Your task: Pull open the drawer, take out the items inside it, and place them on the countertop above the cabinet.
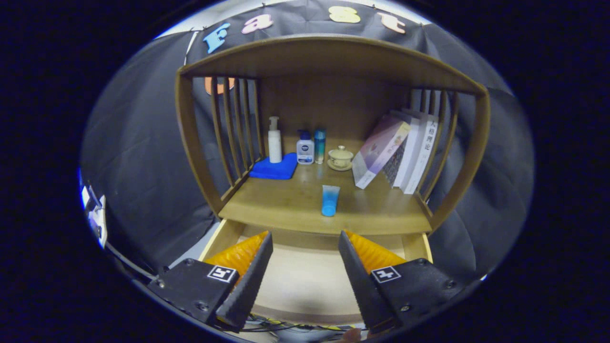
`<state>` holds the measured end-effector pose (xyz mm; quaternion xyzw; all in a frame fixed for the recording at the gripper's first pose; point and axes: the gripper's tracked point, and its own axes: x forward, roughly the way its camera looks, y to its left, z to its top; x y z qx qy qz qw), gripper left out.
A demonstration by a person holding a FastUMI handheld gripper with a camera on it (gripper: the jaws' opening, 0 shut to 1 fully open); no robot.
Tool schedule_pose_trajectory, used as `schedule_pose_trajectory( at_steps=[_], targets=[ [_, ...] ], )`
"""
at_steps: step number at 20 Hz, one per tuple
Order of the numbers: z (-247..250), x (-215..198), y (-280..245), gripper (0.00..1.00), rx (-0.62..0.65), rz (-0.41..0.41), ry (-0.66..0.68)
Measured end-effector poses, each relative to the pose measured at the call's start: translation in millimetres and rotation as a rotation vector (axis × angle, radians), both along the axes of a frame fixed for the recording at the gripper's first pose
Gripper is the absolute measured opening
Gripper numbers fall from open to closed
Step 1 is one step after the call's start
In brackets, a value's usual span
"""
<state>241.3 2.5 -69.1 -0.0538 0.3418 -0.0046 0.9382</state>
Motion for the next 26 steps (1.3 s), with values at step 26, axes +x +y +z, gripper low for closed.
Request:
schedule_pose_trajectory(
  at_steps=[26],
  targets=[
    [-60,-175,4,0.99,-0.06,0.033,-0.392]
  ],
)
